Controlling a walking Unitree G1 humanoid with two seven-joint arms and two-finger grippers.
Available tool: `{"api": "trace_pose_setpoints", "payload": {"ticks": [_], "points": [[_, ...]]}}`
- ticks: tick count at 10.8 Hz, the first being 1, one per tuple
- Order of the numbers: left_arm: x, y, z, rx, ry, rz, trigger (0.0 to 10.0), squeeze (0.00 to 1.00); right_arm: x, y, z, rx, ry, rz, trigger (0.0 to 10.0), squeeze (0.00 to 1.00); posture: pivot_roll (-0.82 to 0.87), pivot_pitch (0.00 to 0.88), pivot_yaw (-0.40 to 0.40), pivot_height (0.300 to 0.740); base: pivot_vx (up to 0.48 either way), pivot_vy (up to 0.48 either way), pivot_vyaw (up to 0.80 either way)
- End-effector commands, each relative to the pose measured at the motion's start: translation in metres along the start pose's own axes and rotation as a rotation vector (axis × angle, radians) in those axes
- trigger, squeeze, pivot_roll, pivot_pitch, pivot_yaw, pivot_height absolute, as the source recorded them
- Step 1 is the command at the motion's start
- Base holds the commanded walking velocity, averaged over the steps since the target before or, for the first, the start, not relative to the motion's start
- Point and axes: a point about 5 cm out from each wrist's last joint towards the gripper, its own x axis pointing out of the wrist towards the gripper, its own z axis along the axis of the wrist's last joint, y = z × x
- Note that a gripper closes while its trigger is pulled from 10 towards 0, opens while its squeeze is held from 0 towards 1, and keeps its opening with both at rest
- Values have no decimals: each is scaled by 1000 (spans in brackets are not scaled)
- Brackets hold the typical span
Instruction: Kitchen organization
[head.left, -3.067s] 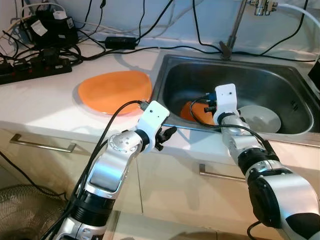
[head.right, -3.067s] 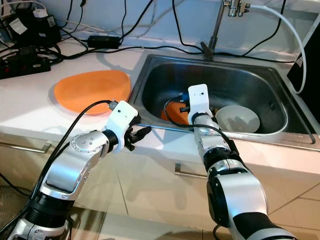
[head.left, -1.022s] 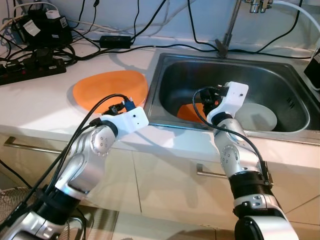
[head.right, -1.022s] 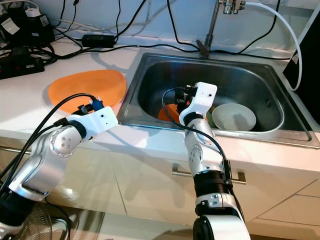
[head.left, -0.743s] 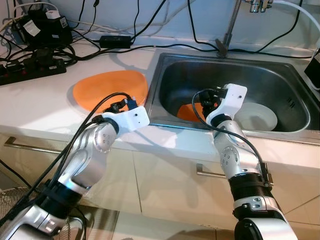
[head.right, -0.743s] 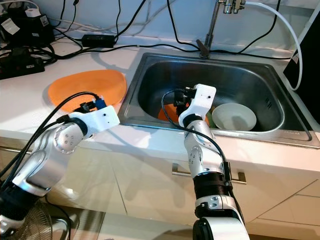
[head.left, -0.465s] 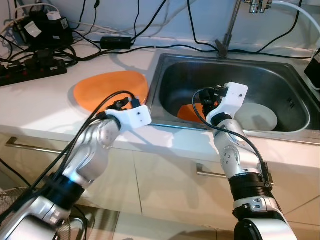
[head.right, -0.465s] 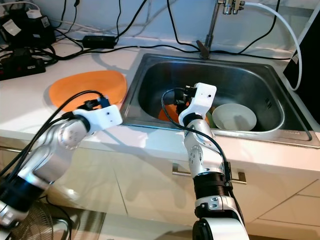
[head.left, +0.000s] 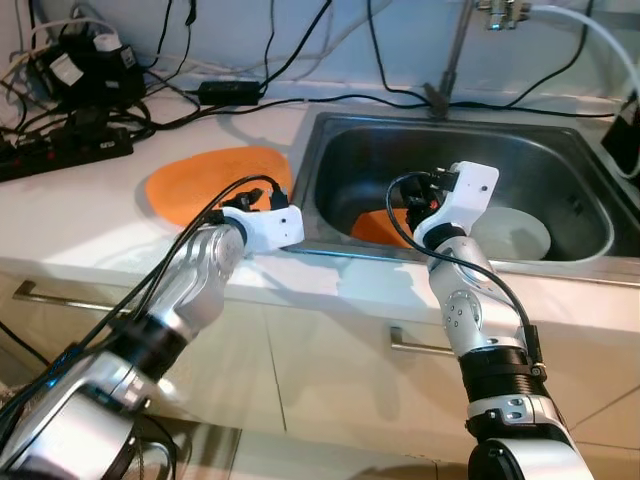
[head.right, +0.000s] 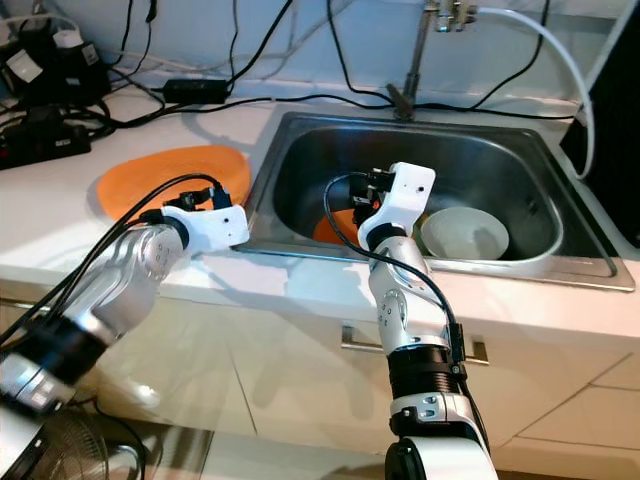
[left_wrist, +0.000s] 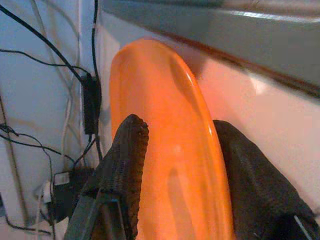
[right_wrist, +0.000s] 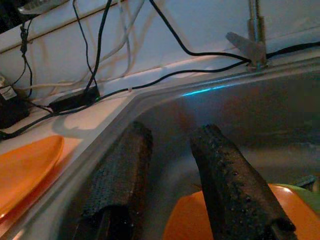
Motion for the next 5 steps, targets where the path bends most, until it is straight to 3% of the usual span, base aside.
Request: {"api": "trace_pose_setpoints", "payload": {"ticks": [1,4,5], "points": [[7,-27,-21,10,94,-114,10000,0,-2,-1,3,13,-8,-6,10000,0,185,34,27,740,0,0,0],[16,-30,-32,31,152,-138,10000,0,-2,-2,3,13,-4,-10,10000,0,179,44,25,740,0,0,0],[17,-31,-34,34,158,-142,4549,0,-2,-3,3,11,-3,-11,10000,0,179,44,24,740,0,0,0]]}}
